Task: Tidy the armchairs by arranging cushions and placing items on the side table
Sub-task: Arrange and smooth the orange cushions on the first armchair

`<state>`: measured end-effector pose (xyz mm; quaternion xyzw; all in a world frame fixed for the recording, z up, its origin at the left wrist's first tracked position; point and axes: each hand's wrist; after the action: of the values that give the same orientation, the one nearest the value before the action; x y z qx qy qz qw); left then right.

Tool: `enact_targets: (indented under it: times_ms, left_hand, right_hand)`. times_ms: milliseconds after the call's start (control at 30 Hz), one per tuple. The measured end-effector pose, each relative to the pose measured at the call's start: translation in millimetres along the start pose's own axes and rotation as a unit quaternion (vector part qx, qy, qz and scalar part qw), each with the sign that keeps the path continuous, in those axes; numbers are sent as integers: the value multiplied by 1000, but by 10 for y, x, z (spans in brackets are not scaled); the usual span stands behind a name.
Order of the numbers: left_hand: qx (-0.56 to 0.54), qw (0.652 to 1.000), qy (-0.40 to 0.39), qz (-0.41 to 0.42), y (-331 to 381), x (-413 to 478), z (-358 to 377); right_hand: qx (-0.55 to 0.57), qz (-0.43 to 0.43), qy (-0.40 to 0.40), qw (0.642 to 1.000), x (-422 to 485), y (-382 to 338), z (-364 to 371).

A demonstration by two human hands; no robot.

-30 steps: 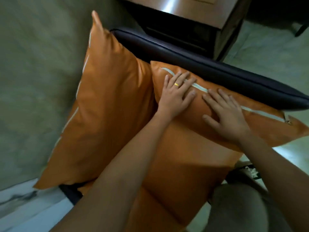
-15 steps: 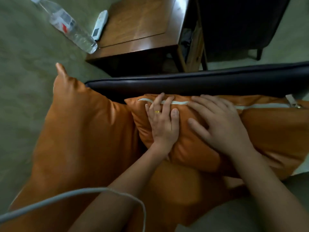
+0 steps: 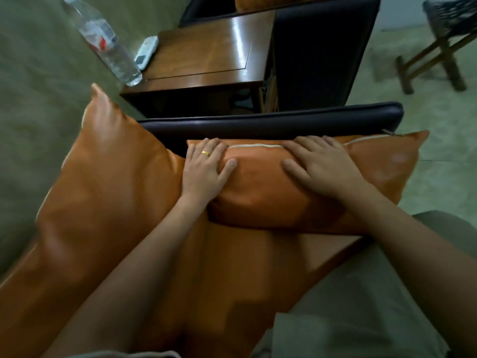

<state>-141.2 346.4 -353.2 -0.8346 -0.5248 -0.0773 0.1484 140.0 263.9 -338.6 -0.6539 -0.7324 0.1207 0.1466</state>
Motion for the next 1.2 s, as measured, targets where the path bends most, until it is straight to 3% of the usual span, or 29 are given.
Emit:
enact_targets:
  times_ms: [100, 300, 400, 500, 633, 800, 933, 1133, 1200]
  left_hand:
    - [-19, 1000, -14, -20, -63, -80, 18]
    - [-8, 990, -36, -137, 110, 94, -146]
    - [-80, 995, 21, -49, 553, 211, -348]
    - [-73, 993, 11, 92, 978, 183, -304]
    - [-56, 998, 9, 37, 718, 181, -140]
    - [-43, 999, 14, 13, 543, 150, -128]
    - [-51, 998, -19, -3, 790, 245, -231]
    - [-69, 996, -2, 63, 1308, 289, -304]
    - [-75, 994, 0, 79, 1423, 310, -306]
  right_hand:
    - [-37, 38, 26, 998, -198, 195, -79]
    - [-79, 147, 101, 981, -528, 601, -256]
    - [-44, 160, 121, 979, -413, 418, -279]
    - [-57, 76, 76, 993, -350, 248, -160]
    - [-35, 123, 115, 985, -649, 727, -156]
    - [102, 216, 203, 950, -903, 1014, -91]
    - [162, 200, 266, 929, -842, 951, -37]
    - [40, 122, 228, 965, -684, 1081, -248]
    - [64, 101, 223, 967, -685, 1121, -263]
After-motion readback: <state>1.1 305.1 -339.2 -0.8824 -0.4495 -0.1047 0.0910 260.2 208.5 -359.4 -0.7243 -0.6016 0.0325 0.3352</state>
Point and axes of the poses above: each hand's wrist, its own x-axis towards the middle knuckle, its own z-axis out of the palm, y = z × x, and after that the axes turned 12 degrees about x, right-handed
